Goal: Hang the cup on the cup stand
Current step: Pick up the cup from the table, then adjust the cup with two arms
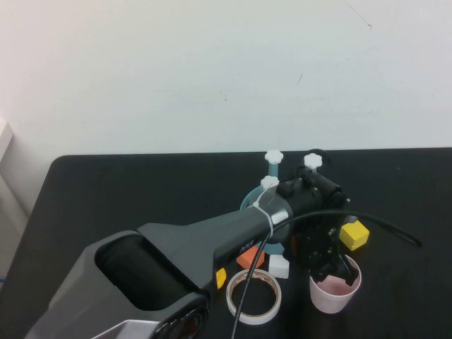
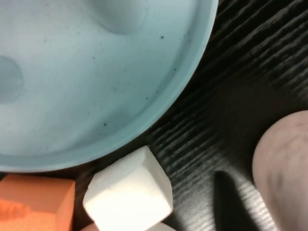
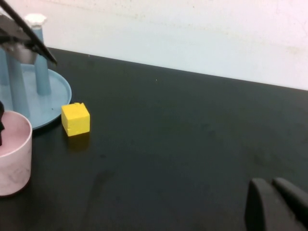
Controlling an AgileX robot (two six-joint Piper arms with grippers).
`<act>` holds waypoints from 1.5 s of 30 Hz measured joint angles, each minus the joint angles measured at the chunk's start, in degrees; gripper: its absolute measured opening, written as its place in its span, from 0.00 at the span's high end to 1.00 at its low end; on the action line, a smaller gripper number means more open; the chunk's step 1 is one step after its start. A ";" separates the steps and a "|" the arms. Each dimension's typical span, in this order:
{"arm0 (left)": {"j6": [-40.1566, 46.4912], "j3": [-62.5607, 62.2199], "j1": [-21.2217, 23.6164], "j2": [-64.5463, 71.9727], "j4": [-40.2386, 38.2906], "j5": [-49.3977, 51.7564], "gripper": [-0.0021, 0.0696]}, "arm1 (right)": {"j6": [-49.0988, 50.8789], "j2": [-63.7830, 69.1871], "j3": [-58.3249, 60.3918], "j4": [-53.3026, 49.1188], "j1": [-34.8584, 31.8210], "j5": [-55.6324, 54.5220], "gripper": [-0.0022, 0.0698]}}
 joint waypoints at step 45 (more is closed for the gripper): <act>-38.78 72.88 -6.97 -66.44 60.46 -40.38 0.94 | 13.59 0.00 0.32 46.13 0.00 -2.87 0.97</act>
